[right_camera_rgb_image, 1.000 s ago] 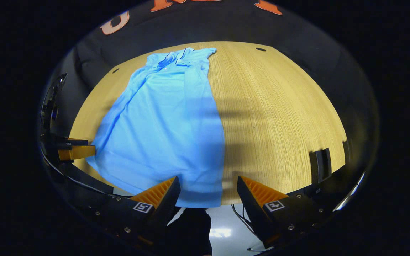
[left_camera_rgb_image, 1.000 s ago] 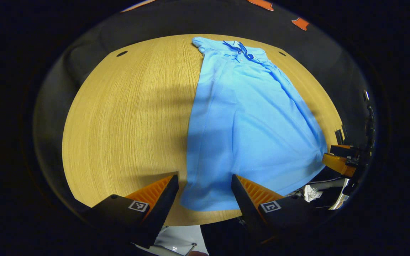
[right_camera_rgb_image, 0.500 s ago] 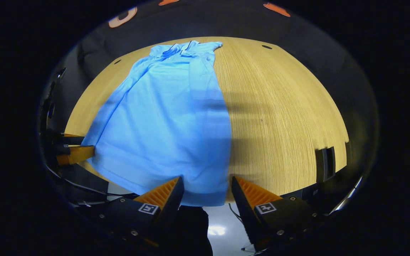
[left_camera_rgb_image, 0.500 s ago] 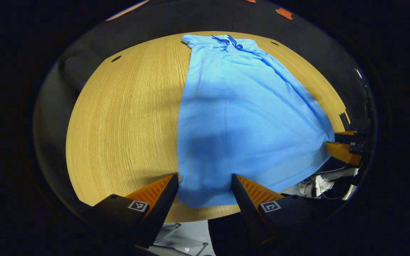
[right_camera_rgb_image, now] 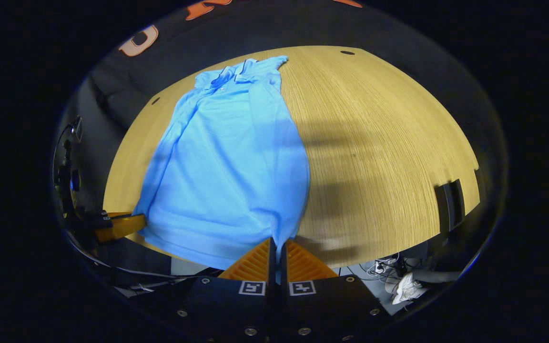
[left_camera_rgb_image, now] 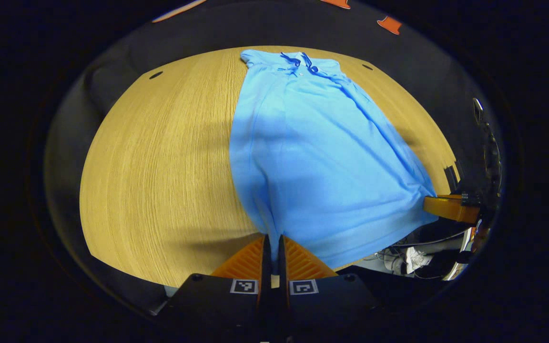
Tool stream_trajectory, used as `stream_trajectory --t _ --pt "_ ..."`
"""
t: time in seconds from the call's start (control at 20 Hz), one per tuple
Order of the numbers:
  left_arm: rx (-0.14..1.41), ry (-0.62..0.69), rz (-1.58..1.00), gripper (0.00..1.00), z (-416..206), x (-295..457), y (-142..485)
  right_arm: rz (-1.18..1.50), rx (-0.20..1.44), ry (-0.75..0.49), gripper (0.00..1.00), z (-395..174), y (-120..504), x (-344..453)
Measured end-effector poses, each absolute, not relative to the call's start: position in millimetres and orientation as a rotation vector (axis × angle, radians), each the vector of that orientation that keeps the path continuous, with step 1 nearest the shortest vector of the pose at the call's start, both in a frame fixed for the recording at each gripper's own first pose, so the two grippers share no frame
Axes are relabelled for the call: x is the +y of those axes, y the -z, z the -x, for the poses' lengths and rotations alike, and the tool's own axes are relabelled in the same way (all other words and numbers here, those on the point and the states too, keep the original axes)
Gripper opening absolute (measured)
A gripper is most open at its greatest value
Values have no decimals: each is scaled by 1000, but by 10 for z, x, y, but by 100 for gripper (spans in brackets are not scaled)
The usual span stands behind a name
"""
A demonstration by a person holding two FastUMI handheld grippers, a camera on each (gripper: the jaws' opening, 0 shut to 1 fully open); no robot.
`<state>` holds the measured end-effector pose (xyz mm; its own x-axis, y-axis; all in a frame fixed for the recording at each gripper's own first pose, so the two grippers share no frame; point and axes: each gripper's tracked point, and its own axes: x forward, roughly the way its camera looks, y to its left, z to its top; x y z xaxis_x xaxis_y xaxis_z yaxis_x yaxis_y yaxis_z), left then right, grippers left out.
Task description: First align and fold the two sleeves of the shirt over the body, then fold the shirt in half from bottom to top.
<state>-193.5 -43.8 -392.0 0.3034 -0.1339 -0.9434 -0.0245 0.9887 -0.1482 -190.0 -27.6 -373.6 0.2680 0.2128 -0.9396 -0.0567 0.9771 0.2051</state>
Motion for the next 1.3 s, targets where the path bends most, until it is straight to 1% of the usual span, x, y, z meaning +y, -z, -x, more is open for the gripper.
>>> stream_trajectory --t 0.15,0.3,0.6,0.8,0.9,0.95,1.0,1.3 --pt "1198 94 146 10 1756 -426 3648 -160 1241 -218 4 1725 3525 -239" --pt "1124 110 149 10 1429 -415 3386 -143 1171 -247 4 1440 3277 -222" --pt "1014 143 153 10 805 -333 2989 -111 1081 -246 4 902 2877 -282" --pt "951 166 122 10 385 -304 2785 -94 1049 -243 4 594 2685 -332" --pt "926 173 126 10 192 -304 2708 -75 1029 -256 4 372 2649 -316" --pt "915 176 137 9 66 -305 2696 -55 1025 -262 4 294 2637 -332" --pt "912 176 147 10 -23 -299 2703 -36 1021 -262 4 197 2625 -362" --pt "894 154 163 10 -715 -101 2773 -16 994 -257 4 -484 2575 -361"
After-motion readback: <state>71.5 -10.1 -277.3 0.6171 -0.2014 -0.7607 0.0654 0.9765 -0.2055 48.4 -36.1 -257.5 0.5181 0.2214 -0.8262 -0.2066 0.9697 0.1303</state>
